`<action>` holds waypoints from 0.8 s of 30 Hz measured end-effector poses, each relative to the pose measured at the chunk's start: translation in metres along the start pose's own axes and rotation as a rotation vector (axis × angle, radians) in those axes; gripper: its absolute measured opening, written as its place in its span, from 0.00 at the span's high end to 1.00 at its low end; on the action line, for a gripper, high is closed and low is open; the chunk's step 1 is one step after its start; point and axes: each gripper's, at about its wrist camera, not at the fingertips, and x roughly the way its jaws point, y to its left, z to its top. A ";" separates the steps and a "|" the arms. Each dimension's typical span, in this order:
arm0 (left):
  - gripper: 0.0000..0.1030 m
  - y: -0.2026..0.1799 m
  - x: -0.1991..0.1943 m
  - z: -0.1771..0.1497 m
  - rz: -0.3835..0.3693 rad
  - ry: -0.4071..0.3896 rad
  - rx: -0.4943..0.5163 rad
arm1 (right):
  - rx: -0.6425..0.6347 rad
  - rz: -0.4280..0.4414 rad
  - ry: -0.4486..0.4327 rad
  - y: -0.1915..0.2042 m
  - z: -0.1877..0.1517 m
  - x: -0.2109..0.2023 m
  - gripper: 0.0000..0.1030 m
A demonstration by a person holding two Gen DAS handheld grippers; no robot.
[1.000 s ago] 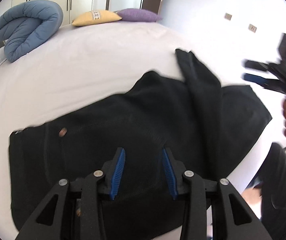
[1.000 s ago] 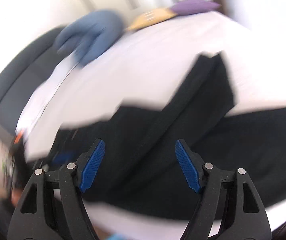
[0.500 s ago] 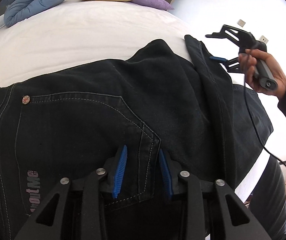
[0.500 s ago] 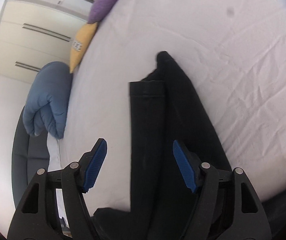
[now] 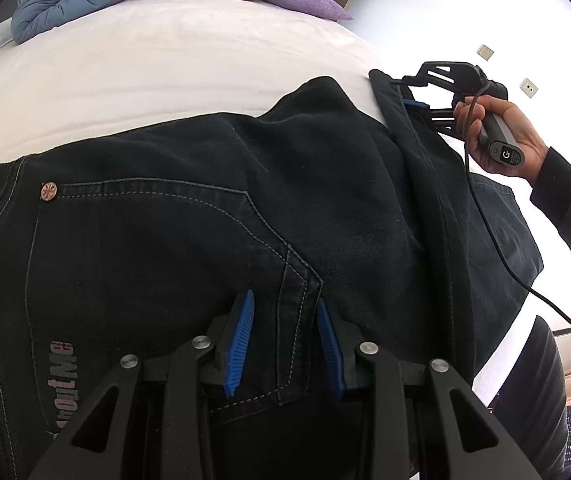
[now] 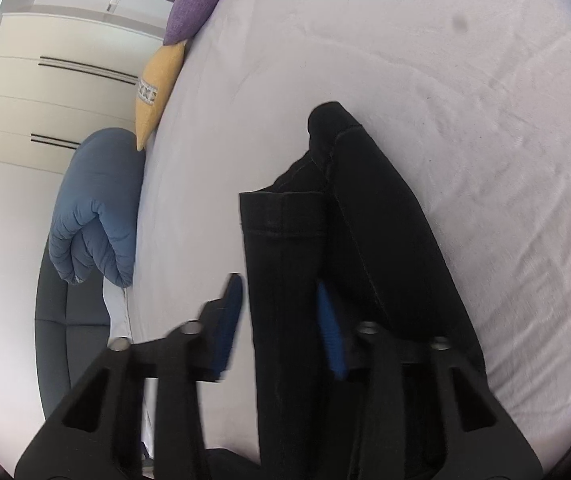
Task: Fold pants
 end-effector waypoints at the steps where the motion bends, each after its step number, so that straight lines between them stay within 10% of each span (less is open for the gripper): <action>1: 0.67 -0.001 0.000 0.000 0.001 0.001 0.000 | -0.004 -0.003 0.002 0.000 0.001 0.002 0.83; 13: 0.67 -0.014 0.008 0.004 0.043 0.018 0.021 | -0.103 0.054 -0.209 0.010 -0.020 -0.132 0.98; 24: 0.66 -0.034 0.022 0.012 0.081 0.051 0.042 | 0.007 -0.032 -0.475 -0.085 -0.107 -0.322 0.98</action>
